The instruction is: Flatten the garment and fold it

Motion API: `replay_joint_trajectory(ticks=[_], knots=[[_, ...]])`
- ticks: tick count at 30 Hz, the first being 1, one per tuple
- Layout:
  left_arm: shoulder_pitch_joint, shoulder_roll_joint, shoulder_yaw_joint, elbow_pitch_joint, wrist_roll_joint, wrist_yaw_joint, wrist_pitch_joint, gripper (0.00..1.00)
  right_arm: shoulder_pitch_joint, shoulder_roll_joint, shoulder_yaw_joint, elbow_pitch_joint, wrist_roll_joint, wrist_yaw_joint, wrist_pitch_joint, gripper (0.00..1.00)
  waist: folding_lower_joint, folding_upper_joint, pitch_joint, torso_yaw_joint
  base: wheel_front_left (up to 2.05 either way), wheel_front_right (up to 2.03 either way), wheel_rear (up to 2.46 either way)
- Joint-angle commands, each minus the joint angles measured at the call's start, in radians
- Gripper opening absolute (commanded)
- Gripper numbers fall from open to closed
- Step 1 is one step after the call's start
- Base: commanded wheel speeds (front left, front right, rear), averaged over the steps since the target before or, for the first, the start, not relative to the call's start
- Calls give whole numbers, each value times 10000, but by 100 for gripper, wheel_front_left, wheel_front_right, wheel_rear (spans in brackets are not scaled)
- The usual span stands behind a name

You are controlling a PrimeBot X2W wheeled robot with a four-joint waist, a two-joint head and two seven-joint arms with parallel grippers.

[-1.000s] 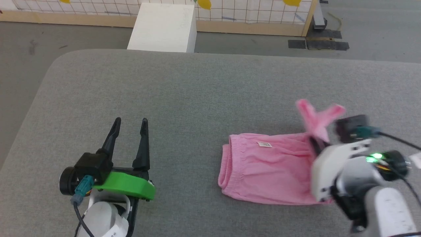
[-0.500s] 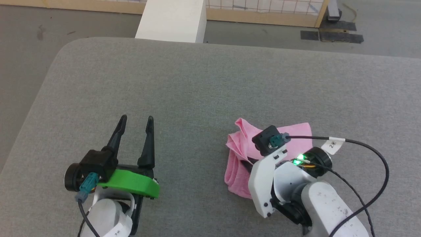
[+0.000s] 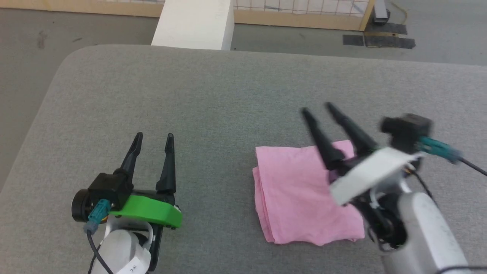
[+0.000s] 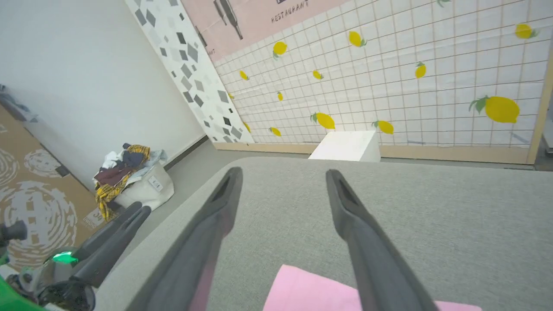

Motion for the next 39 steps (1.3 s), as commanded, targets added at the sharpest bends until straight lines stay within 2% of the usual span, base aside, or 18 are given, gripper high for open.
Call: replay_joint_trajectory(ticks=[1, 4, 10, 23, 24, 26, 27, 31, 35, 39], knots=[[32, -46, 21, -9, 38, -68, -45, 100, 406, -18, -393, 26, 99, -13, -347, 100, 0, 0, -93, -145, 0, 0, 0], [77, -50, 43, -41, 50, -69, -45, 100, 965, -18, -1240, 381, 270, -13, -715, 100, 0, 0, -130, -312, 0, 0, 0], [86, -54, 79, -107, 80, -70, -45, 100, 1578, -18, -2006, 1748, 122, -13, -296, 100, 0, 0, -84, -514, 0, 0, 0], [-63, -60, -119, -98, 29, -72, -45, 100, 589, -18, -1360, 4382, -333, -13, 1429, 99, 0, 0, 176, -376, 0, 0, 0], [-66, -61, -139, -89, 25, -72, -45, 100, 532, -18, -1331, 4528, -435, -13, 1644, 49, 0, 0, 177, -348, 0, 0, 0], [-62, -62, -153, -79, 20, -72, -45, 100, 476, -18, -1245, 4654, -633, -13, 2005, 19, 0, 0, 169, -312, 0, 0, 0], [-55, -62, -147, -77, 18, -72, -45, 100, 460, -18, -1235, 4645, -739, -13, 2094, 0, 0, 0, 167, -308, 0, 0, 0], [4, -53, -31, -120, 46, -72, -45, 100, 380, -18, -1187, 4301, -1572, -13, 2386, 0, 0, 0, 197, -449, 0, 0, 0], [114, 15, 41, -221, 120, -72, -45, 100, 170, -33, -663, 3534, -3364, -13, 2901, 0, 0, 0, 271, -974, 0, 0, 0], [146, 107, 100, -375, 161, -72, -45, 100, -186, -746, -11, 2781, -4638, -13, 3438, 0, 0, 0, 440, -1764, 0, 0, 0]])
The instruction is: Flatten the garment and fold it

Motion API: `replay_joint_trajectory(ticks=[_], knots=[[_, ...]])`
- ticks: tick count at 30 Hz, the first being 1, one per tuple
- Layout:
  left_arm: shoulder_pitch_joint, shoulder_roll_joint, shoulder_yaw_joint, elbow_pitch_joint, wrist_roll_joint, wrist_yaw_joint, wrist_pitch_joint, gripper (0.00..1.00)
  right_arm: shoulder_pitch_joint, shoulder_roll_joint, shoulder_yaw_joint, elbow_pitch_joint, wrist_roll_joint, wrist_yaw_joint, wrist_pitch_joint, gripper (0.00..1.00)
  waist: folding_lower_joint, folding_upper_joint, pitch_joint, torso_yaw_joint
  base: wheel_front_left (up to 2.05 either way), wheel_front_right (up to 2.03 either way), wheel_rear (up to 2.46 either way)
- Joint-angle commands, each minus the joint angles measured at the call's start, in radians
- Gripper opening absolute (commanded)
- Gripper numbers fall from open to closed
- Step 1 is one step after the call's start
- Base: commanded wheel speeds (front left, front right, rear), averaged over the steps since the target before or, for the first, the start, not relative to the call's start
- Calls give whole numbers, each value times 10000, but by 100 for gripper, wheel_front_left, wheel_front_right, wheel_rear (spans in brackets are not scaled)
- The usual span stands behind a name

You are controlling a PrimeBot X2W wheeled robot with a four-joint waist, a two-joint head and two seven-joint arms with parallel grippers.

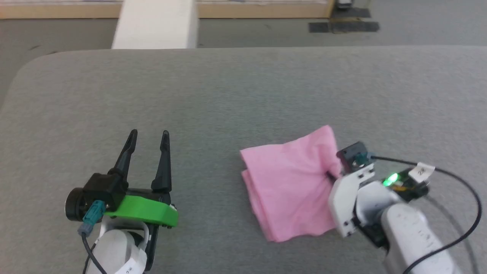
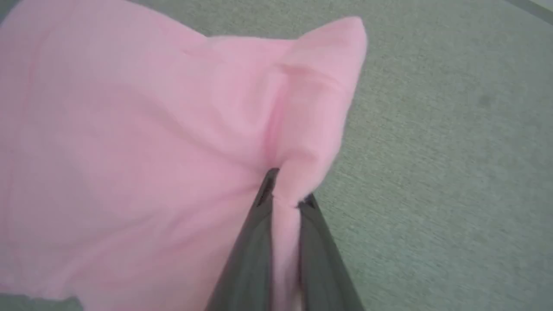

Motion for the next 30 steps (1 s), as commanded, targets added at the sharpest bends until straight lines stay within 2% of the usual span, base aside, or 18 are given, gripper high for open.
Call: replay_joint_trajectory(ticks=[1, 6, 13, 20, 25, 30], knots=[[72, 76, 26, -69, 94, -68, -38, 100, -298, -429, 151, -196, -216, -17, 100, 0, 0, 0, 243, -886, 0, 0, 0], [-150, 244, -90, -317, 183, -69, -38, 100, -1148, -1673, 713, -448, -667, -17, 54, 0, 0, 0, 803, -2232, 0, 0, 0], [-974, 660, -505, -518, 461, -69, -38, 100, -2305, -2723, 582, 466, -827, -17, -951, 0, 0, 0, 1933, -3630, 0, 0, 0], [-1602, 1291, -813, -615, 739, -69, 0, 100, -3566, -2922, -598, 2166, -1450, -17, -2229, 0, 0, 0, 3063, -4483, 0, 0, 0], [-1925, 1704, -867, -1031, 834, -69, 255, 100, -4353, -2803, -1508, 3129, -2110, -17, -2859, 0, 0, 0, 3712, -4637, 0, 0, 0], [-2178, 2040, -983, -1564, 916, -69, 682, 100, -5137, -2783, -2640, 3899, -2839, -17, -3356, 0, 0, 0, 4268, -4486, 0, 0, 0]])
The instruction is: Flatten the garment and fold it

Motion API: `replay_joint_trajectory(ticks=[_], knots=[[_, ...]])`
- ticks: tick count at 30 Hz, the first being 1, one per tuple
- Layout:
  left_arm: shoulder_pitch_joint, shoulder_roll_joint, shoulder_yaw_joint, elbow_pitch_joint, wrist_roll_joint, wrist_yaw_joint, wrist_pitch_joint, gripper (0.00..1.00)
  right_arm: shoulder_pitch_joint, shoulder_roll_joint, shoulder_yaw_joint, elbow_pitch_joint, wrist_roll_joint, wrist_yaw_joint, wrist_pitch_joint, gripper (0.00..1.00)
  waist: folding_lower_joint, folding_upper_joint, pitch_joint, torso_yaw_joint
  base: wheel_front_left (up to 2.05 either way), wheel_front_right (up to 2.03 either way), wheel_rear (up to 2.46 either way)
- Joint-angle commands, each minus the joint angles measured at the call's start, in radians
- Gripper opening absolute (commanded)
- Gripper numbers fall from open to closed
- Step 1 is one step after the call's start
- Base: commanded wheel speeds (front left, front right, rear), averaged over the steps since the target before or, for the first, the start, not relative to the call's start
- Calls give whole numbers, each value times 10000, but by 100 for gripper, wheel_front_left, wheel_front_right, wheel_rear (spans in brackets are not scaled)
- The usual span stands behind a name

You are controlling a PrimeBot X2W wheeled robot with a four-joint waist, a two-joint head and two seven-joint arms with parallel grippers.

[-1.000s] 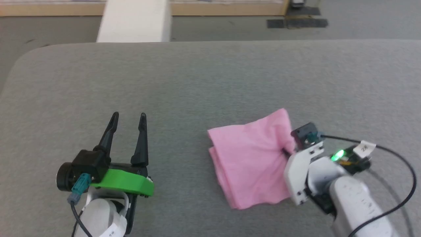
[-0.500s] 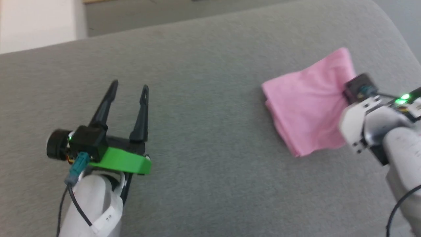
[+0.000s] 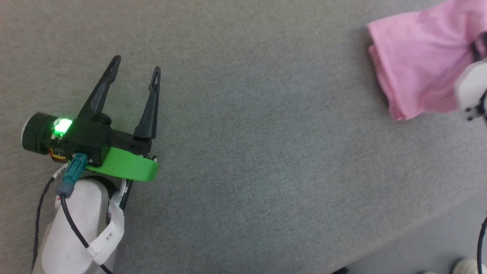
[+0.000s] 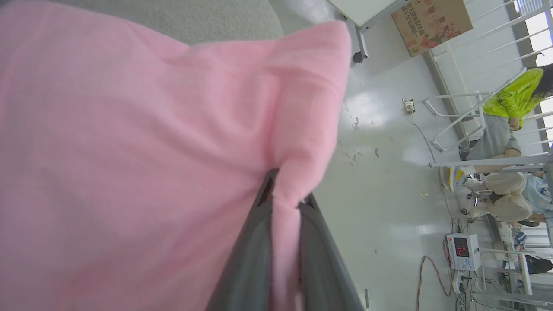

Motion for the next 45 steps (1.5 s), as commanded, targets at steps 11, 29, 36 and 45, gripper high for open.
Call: replay_joint_trajectory(ticks=[11, 29, 36, 45], knots=[[-291, 411, -35, -779, 124, 1, 472, 100, -1045, 227, -2067, 777, -1987, -21, -681, 0, -1, -1, 1335, 341, 0, 0, 0], [609, -692, -247, 961, -690, 391, -628, 100, 60, 883, -3677, 432, -2089, -21, -2973, 100, -1, -1, -1661, 1667, 0, 0, 0], [1463, -1276, 292, 1226, -1030, 623, -706, 100, 2150, 2083, -2530, -1915, 785, -21, -4061, 100, -1, -1, -3351, 2629, 0, 0, 0], [2201, -1696, 676, 1405, -1137, 542, -709, 100, 5023, 2986, -1712, -4899, 2586, -21, -3996, 100, -1, -1, -4279, 3603, 0, 0, 0]])
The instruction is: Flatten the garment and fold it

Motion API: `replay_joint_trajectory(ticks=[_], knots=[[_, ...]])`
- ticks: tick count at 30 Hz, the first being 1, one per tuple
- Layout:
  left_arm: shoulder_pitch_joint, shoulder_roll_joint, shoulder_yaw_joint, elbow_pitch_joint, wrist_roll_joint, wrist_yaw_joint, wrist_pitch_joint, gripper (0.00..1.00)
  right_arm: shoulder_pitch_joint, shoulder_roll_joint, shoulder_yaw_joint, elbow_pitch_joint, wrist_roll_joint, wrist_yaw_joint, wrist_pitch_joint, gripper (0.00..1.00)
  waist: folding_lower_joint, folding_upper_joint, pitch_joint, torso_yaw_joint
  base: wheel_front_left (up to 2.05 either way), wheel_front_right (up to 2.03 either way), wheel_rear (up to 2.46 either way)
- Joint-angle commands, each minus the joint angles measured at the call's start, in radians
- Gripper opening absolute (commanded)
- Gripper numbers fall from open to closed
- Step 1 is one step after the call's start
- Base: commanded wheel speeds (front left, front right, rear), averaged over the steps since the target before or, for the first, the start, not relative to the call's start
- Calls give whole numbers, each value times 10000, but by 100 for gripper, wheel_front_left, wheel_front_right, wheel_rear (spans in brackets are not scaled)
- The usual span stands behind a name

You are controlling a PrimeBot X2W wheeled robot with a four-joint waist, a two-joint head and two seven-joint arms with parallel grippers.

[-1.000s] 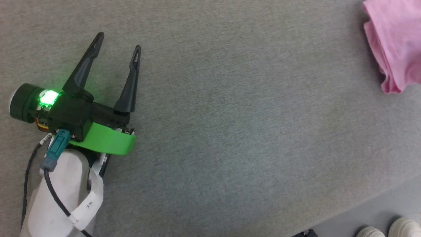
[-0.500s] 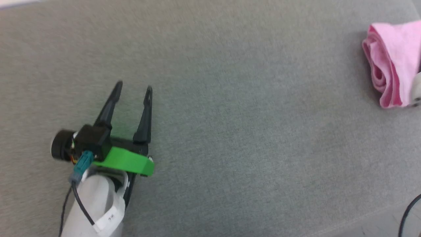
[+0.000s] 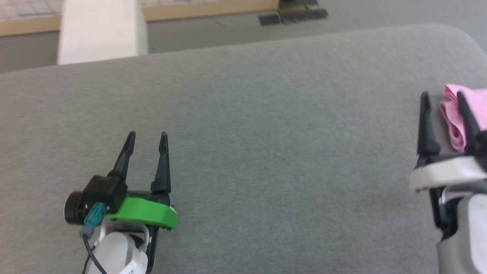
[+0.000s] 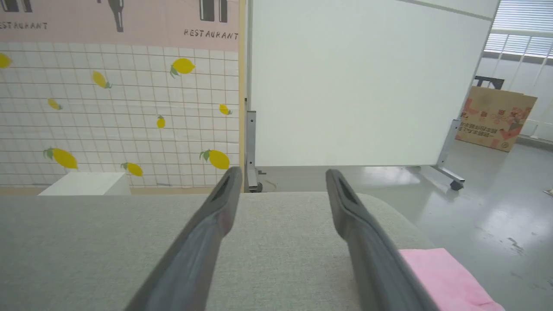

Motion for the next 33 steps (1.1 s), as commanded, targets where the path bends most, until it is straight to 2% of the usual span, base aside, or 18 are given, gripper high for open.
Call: replay_joint_trajectory(ticks=[1, 8, 16, 33], knots=[[209, -59, 79, 97, -144, -21, -40, 100, 395, 118, 131, -263, 146, -15, 62, 100, 1, 0, -1022, 1056, 0, 0, 0], [576, -246, 326, 657, -217, -24, -40, 100, 1811, 352, 652, -767, 299, -15, 204, 100, 1, 0, -1509, 1598, 0, 0, 0], [975, -353, 352, 891, -123, -119, -41, 100, 2891, 409, 1021, -774, 467, -15, 124, 100, 1, 0, -1883, 1821, 0, 0, 0], [1564, -423, -37, 814, -120, -77, -41, 100, 3471, 412, 1191, -456, 923, -15, -137, 100, 1, 0, -2142, 1898, 0, 0, 0]])
